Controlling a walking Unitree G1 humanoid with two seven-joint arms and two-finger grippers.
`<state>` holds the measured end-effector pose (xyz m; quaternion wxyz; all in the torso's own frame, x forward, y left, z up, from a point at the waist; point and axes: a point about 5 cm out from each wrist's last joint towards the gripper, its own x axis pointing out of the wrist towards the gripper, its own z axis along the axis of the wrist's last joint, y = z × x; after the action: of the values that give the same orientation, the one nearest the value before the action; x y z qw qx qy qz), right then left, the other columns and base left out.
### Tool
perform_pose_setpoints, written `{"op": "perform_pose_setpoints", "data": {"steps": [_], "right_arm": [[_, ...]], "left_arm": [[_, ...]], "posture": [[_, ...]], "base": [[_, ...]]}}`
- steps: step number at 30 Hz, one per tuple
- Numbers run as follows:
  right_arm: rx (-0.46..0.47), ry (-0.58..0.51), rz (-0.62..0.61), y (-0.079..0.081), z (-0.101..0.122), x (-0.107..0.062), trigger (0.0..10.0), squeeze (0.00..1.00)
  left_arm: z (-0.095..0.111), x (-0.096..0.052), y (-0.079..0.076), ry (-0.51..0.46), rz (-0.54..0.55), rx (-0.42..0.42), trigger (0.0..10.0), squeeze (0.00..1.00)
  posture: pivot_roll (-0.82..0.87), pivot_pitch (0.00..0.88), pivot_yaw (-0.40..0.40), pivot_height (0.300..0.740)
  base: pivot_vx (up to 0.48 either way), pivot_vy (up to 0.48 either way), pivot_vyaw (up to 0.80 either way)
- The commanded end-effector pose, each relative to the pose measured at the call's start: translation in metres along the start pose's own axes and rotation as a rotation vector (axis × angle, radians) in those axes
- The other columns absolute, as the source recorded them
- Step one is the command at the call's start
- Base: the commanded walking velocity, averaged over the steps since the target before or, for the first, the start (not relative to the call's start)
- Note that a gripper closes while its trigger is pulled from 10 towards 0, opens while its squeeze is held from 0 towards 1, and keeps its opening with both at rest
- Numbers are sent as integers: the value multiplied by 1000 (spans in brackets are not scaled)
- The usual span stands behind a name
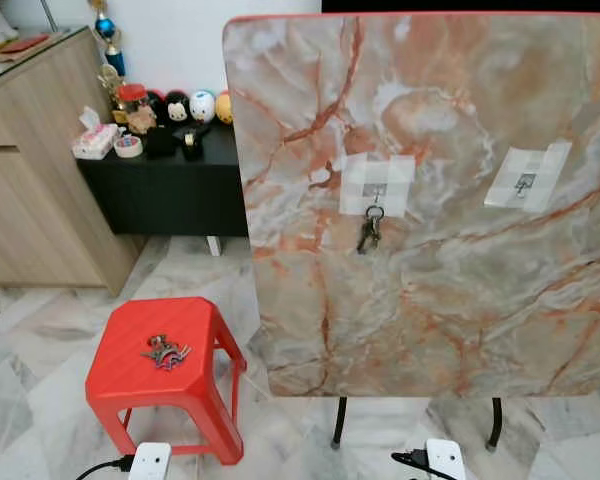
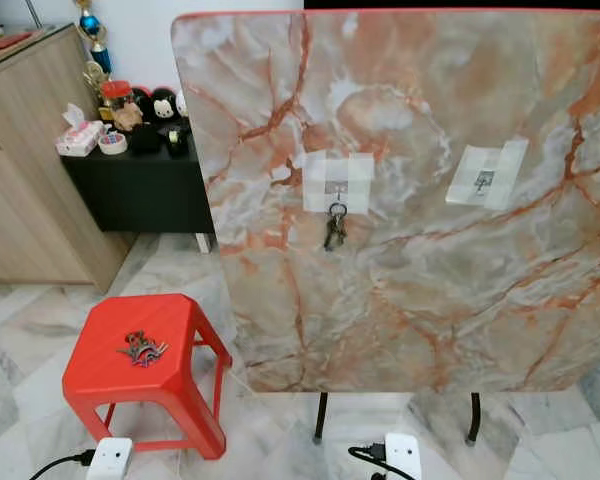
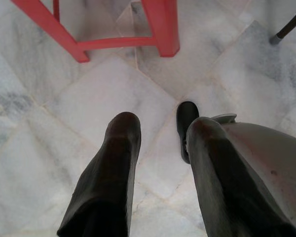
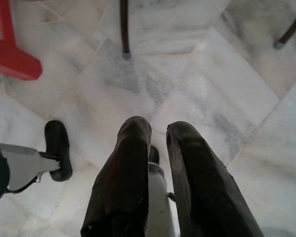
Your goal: Hang keys on a hook
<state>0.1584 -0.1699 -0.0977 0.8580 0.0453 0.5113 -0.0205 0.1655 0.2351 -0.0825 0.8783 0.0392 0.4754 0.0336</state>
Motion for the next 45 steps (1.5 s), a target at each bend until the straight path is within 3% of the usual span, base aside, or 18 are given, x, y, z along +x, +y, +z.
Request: {"op": "perform_pose_setpoints", "data": {"steps": [1,13,22,35,45], "right_arm": [[5,-12,2,1,4,0,10000,0],[6,-12,6,2,4,1,10000,0],[10,-15,6,2,6,1,10000,0],[11,-19,8,3,7,1,10000,0],[9,-19,11,3,7,1,10000,0]], "left_arm": [[-4,-1,3,21,5,10,10000,0],[-9,-3,9,28,8,11,10000,0],[-11,-2,-1,31,1,8,10000,0],[6,4,-26,6,-23,9,10000,0],[12,5,-29,-3,-25,7,10000,0]], "posture": [[25,0,-6,740],[28,0,-8,740],[28,0,-9,740],[30,0,-9,740],[31,0,-9,740]], "base": [[0,349,0],[0,354,0],[0,353,0],[0,351,0],[0,352,0]]}}
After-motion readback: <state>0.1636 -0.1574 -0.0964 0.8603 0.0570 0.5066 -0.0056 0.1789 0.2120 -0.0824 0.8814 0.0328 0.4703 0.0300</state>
